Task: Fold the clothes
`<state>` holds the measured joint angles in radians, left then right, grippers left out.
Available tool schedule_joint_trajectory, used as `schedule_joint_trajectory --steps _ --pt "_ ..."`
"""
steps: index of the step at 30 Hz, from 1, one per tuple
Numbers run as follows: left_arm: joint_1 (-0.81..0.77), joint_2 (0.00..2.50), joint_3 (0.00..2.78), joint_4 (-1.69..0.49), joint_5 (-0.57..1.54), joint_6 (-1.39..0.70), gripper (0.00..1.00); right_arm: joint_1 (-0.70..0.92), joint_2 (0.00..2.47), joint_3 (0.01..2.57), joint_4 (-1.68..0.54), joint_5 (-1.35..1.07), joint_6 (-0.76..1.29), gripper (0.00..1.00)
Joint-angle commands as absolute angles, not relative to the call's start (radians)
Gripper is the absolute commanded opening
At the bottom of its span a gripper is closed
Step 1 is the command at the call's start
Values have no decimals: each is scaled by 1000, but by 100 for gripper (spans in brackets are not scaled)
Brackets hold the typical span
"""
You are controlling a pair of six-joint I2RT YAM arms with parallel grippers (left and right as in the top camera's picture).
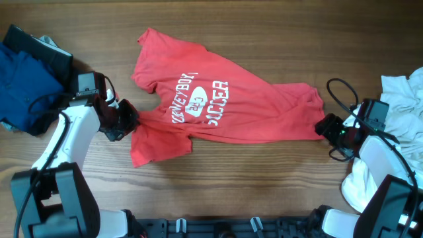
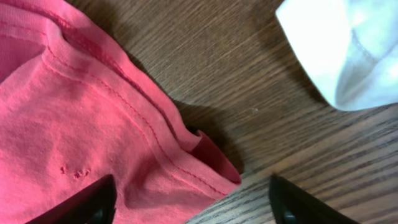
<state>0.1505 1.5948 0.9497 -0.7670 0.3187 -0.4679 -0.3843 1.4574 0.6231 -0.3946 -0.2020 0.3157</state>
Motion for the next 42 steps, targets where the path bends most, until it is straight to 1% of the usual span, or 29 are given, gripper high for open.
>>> schedule_joint_trajectory --steps 1,2,6,10,12,14,16,17,18,20,24,29,33,35,37,38,42 --pt "146 1584 946 -772 313 -449 7 -384 1491 606 -379 -238 315 73" --pt "146 1584 946 -772 313 -449 8 -384 1498 606 -378 -238 315 70" --pt "146 1584 946 -774 313 -449 8 -384 1542 606 -353 -237 315 67" --pt "146 1584 946 -778 313 -449 8 -384 1597 606 -342 -237 315 55" --pt "146 1584 946 -779 313 -449 8 -384 1611 606 -344 -237 315 37" --pt "146 1584 946 -779 313 -449 8 -384 1611 607 -349 -237 315 33" --pt "146 1584 946 -779 313 -449 8 -384 1611 607 -360 -234 315 34" --pt "146 1584 946 -779 313 -449 8 -384 1611 607 -369 -229 315 37" --pt "146 1584 946 -779 313 -449 9 -384 1611 607 -382 -220 315 44" --pt "146 1584 946 -778 313 -449 9 -384 1610 609 -402 -207 316 53" --pt "146 1584 946 -778 313 -449 9 -386 1607 627 -445 -204 316 58" --pt "146 1584 946 -778 313 -449 10 -386 1589 629 -501 -102 324 58" --pt "146 1584 946 -778 313 -449 10 -385 1589 629 -518 -97 316 56" --pt "146 1584 946 -778 313 -449 10 -385 1589 629 -522 -97 314 49" --pt "146 1584 946 -778 313 -449 10 -385 1589 629 -521 -97 313 40" --pt "146 1584 946 -778 313 -449 10 -385 1589 629 -521 -101 310 38" --pt "146 1584 946 -778 313 -449 10 -379 1595 622 -524 -123 270 39"
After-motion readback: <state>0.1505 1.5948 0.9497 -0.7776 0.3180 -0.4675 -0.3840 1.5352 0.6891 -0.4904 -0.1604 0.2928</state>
